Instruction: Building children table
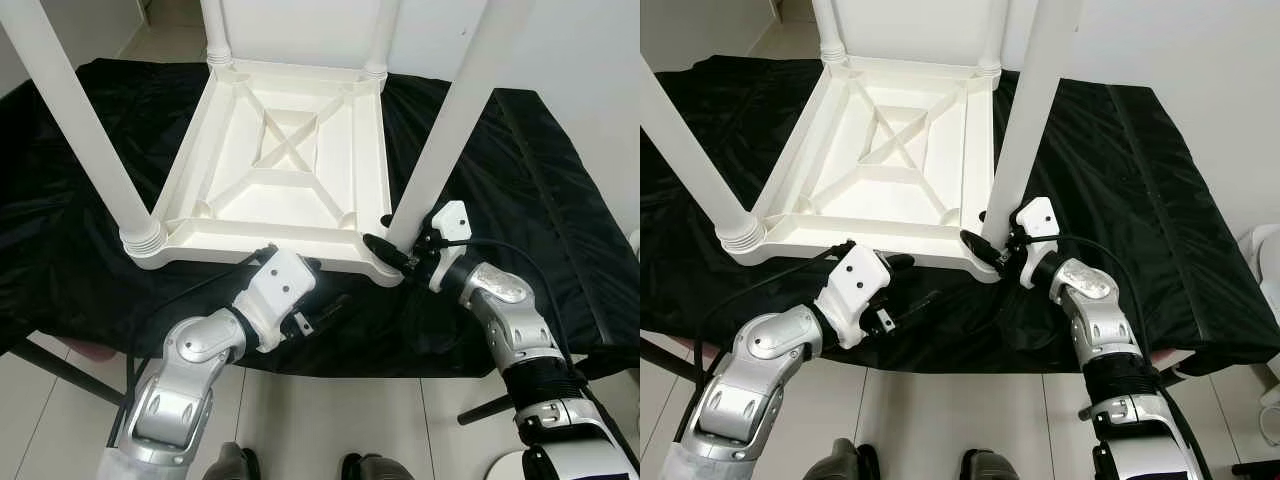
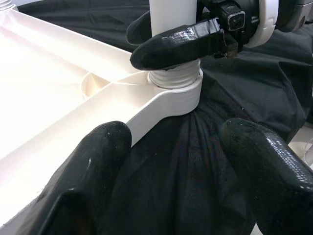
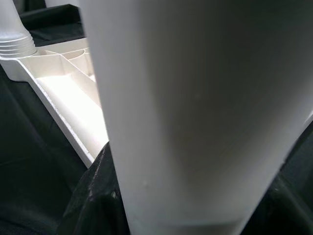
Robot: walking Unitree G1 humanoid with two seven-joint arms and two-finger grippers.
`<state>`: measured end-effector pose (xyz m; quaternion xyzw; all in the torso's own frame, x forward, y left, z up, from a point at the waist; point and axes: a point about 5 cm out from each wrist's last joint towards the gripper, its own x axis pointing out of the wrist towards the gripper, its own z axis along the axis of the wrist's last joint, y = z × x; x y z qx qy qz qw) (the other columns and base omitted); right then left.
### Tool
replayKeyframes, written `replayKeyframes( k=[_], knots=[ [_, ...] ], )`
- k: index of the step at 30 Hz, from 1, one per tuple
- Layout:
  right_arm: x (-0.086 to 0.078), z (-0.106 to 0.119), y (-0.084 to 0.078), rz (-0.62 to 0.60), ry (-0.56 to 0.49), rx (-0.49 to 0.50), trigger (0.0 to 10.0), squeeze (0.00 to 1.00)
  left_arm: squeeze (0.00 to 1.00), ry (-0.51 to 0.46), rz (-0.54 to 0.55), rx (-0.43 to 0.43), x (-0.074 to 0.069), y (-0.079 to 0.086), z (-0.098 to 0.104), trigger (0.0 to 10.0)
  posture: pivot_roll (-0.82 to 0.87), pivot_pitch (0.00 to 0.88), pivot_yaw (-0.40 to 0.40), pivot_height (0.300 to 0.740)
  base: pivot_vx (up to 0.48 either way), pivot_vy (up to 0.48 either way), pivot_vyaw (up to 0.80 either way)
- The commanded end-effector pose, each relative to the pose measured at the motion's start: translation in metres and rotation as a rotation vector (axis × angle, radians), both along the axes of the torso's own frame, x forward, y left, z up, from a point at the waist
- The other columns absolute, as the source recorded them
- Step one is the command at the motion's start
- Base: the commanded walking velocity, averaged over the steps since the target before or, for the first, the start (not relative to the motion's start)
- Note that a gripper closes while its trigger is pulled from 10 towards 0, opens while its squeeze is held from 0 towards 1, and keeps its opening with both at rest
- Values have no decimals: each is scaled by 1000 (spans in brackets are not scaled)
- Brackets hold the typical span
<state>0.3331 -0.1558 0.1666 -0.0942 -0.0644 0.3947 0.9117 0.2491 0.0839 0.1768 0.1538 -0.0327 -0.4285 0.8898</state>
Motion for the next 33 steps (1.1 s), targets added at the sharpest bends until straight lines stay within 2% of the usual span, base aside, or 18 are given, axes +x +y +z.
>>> replayKeyframes(
  k=[1, 14, 15, 16, 17, 18, 19, 20, 21, 22, 23, 24, 25, 28, 29, 30, 31, 33],
  knots=[
    [-3, -17, 1, 26, 59, -39, 10000, 0, 0, -39, 111, -14, 1, 3, 0, 10000, -109, 132, 3, 740, 0, 0, 0],
    [-4, -16, 3, -69, 59, 33, 10000, 0, 0, -42, 105, -6, 1, 3, 0, 10000, -111, 138, 8, 740, 0, 0, 0],
    [-4, -15, 5, -146, 60, 59, 10000, 0, 0, -42, 104, -3, 1, 3, 0, 10000, -114, 144, 8, 740, 0, 0, 0],
    [-4, -15, 5, -146, 60, 59, 10000, 0, 0, -42, 104, -3, 1, 3, 0, 10000, -114, 144, 8, 740, 0, 0, 0],
    [-5, -13, 7, -225, 53, 86, 10000, 0, 0, -40, 103, -4, 1, 3, 0, 10000, -113, 146, 6, 740, 0, 0, 0],
    [-5, -13, 7, -225, 53, 86, 10000, 0, 0, -40, 103, -4, 1, 3, 0, 10000, -113, 146, 6, 740, 0, 0, 0],
    [-8, -13, 11, -311, 59, 118, 10000, 0, 0, -38, 104, -4, 0, 3, 0, 10000, -113, 148, 6, 740, 0, 0, 0],
    [-8, -13, 11, -311, 59, 118, 10000, 0, 0, -38, 104, -4, 0, 3, 0, 10000, -113, 148, 6, 740, 0, 0, 0],
    [-12, -14, 17, -390, 71, 163, 10000, 0, 0, -37, 105, -4, 0, 4, -1, 10000, -112, 149, 7, 740, 0, 0, 0],
    [-12, -14, 17, -390, 71, 163, 10000, 0, 0, -37, 105, -4, 0, 4, -1, 10000, -112, 149, 7, 740, 0, 0, 0],
    [-16, -16, 24, -468, 72, 193, 10000, 0, 0, -34, 106, -5, -1, 4, -1, 10000, -112, 149, 7, 740, 0, 0, 0],
    [-16, -16, 24, -468, 72, 193, 10000, 0, 0, -34, 106, -5, -1, 4, -1, 10000, -112, 149, 7, 740, 0, 0, 0],
    [-20, -18, 29, -528, 83, 222, 10000, 0, 0, -32, 106, -4, -1, 4, -2, 10000, -111, 150, 7, 740, 0, 0, 0],
    [-24, -21, 36, -582, 88, 238, 10000, 0, 0, -31, 106, -5, -2, 4, -2, 10000, -110, 152, 8, 740, 0, 0, 0],
    [-27, -24, 43, -615, 98, 256, 10000, 0, 0, -31, 106, -6, -2, 4, -2, 10000, -107, 152, 9, 740, 0, 0, 0],
    [-27, -24, 43, -615, 98, 256, 10000, 0, 0, -31, 106, -6, -2, 4, -2, 10000, -107, 152, 9, 740, 0, 0, 0],
    [-29, -25, 52, -627, 107, 268, 10000, 0, 0, -31, 106, -8, -2, 3, -2, 10000, -107, 153, 8, 740, 0, 0, 0],
    [-32, -25, 59, -629, 104, 274, 10000, 0, 0, -31, 105, -9, -2, 3, -2, 10000, -109, 154, 10, 740, 0, 0, 0]
  ],
)
